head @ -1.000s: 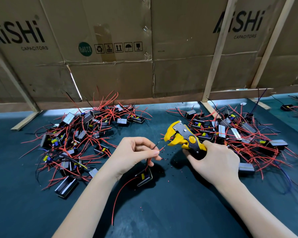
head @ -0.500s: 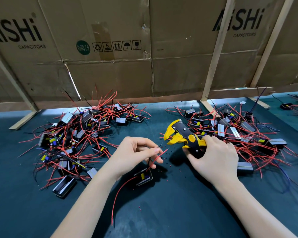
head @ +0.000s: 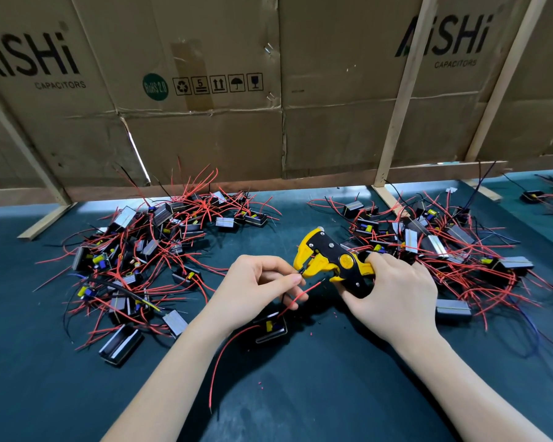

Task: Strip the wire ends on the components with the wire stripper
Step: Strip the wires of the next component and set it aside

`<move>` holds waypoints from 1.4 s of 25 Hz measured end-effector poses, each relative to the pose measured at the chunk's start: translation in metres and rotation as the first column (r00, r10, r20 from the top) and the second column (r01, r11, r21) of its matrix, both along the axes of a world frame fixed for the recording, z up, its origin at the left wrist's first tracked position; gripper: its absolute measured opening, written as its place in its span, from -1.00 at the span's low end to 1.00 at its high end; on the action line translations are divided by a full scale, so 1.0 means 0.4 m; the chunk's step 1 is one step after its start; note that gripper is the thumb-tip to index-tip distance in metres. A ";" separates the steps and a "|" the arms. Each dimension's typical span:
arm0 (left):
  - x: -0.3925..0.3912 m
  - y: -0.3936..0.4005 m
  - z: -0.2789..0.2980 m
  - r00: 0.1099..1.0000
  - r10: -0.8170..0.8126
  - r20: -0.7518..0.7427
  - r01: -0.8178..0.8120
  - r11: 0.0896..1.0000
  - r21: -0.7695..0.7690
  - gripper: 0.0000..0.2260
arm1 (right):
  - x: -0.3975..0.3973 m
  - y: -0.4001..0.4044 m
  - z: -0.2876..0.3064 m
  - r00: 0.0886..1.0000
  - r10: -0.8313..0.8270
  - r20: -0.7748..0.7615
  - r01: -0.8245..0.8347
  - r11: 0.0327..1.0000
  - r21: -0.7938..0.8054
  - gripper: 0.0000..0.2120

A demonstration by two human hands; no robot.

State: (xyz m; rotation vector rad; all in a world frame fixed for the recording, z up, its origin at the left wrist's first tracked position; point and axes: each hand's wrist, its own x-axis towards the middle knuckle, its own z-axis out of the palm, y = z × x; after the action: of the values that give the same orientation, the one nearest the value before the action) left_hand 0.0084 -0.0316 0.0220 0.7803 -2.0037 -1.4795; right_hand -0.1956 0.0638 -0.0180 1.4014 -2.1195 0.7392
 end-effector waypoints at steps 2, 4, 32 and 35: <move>-0.001 -0.001 -0.004 1.000 0.009 -0.001 -0.009 1.000 -0.012 -0.86 | 0.001 0.002 0.001 1.000 -0.001 -0.019 0.001 1.000 -0.013 -0.56; -0.001 -0.002 -0.007 1.000 0.013 -0.006 -0.013 1.000 -0.009 -0.85 | 0.003 0.004 0.004 0.999 0.001 -0.032 -0.002 1.000 -0.022 -0.58; -0.024 0.009 -0.004 0.997 0.070 -0.016 -0.068 0.995 0.067 -0.74 | 0.016 0.006 0.022 0.993 -0.031 -0.117 0.037 0.998 0.048 -0.48; -0.032 0.012 -0.012 0.994 0.085 -0.073 -0.081 0.994 0.067 -0.81 | 0.018 0.001 0.014 0.998 -0.015 -0.054 0.019 0.997 0.079 -0.52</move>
State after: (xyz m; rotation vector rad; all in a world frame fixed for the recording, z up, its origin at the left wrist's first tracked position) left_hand -0.0045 -0.0267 0.0173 0.8118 -1.8541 -1.5090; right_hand -0.1883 0.0643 -0.0124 1.4261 -2.1383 0.6101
